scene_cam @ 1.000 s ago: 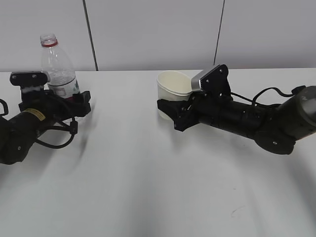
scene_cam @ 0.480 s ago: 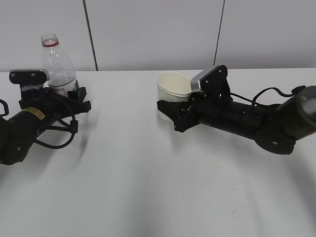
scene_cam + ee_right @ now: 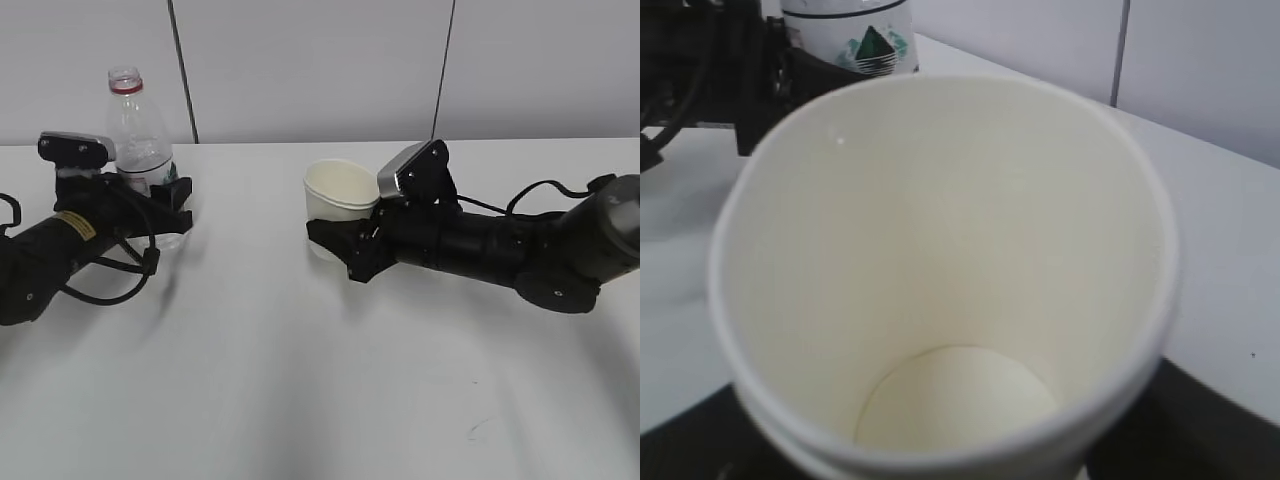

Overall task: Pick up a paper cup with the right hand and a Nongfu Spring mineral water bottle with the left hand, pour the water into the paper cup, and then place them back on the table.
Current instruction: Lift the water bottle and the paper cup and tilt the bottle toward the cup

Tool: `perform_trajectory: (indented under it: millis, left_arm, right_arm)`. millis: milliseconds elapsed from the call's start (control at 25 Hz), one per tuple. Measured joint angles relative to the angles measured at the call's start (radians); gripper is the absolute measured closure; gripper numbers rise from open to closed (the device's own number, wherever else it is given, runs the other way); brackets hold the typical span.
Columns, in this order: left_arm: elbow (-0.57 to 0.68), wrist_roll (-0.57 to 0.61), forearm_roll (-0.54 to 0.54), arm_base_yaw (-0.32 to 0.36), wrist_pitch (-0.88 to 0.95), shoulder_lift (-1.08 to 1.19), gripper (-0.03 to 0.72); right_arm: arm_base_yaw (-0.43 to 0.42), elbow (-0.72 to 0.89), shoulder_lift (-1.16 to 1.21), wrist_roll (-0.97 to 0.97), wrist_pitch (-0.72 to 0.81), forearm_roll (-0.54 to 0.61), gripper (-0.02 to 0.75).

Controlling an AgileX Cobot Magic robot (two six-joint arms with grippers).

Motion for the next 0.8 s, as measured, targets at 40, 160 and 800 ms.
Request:
perform_trajectory:
  millis: [40,160,800]
  left_arm:
    - [-0.018,0.0,0.036,0.01,0.007,0.004,0.285]
    - [-0.076,0.0,0.149,0.044,0.038,0.005,0.287]
    - [-0.289,0.013,0.47,0.059,0.096,0.006,0.288]
  right_arm:
    - [0.003,0.0,0.0,0.001,0.0,-0.005,0.269]
    - [0.02,0.0,0.0,0.006,0.0,-0.011,0.269]
    - [0.101,-0.164,0.061,0.063,0.058,-0.064,0.269]
